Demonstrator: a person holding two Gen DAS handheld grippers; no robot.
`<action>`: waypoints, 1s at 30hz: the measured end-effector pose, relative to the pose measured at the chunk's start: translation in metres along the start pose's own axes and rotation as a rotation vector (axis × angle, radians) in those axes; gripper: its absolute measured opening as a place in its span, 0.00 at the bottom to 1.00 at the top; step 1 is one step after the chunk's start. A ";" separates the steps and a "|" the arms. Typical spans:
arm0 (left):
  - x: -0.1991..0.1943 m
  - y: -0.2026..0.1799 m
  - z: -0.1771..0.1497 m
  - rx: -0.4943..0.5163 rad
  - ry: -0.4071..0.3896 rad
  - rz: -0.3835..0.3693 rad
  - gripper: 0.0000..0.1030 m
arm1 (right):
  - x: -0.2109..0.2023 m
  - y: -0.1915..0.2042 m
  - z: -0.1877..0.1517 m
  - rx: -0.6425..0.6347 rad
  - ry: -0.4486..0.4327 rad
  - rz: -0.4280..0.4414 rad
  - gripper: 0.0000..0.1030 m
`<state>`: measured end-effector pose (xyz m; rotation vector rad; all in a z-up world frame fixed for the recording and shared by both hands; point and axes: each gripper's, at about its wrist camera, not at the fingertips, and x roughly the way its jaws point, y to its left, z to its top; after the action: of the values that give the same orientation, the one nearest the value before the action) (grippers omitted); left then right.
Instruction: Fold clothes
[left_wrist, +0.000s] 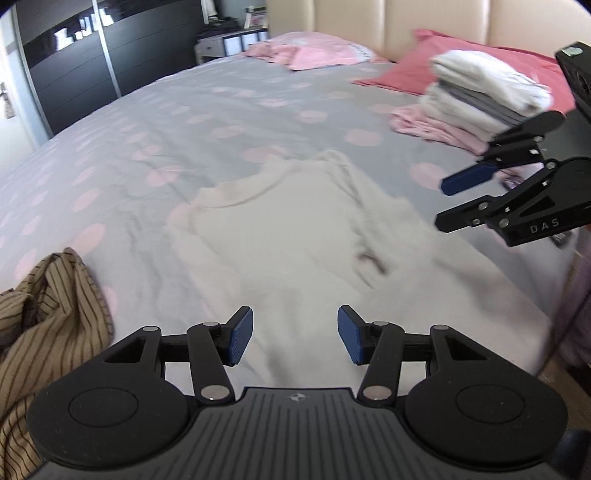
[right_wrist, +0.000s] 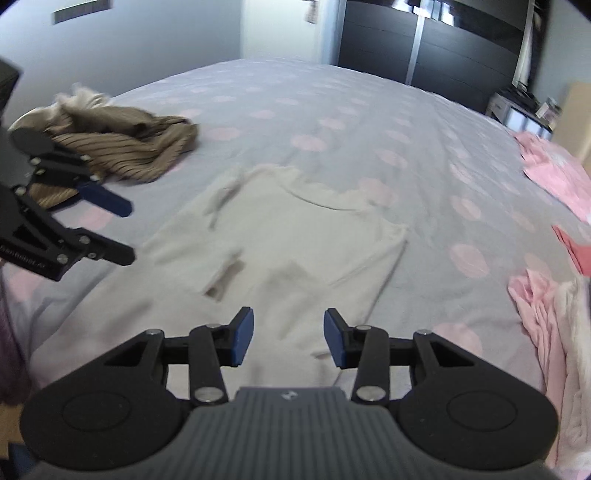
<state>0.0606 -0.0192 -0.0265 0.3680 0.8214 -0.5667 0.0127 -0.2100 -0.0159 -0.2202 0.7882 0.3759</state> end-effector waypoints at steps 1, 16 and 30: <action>0.003 0.005 0.002 -0.019 -0.005 0.011 0.47 | 0.006 -0.006 0.003 0.029 0.002 -0.013 0.43; 0.073 0.098 0.018 -0.359 -0.047 0.034 0.47 | 0.083 -0.089 0.032 0.390 0.020 -0.001 0.32; 0.133 0.126 0.028 -0.345 -0.049 0.049 0.47 | 0.160 -0.130 0.057 0.503 0.032 0.026 0.33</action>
<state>0.2261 0.0225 -0.0995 0.0580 0.8434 -0.3777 0.2054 -0.2706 -0.0856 0.2555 0.8919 0.1887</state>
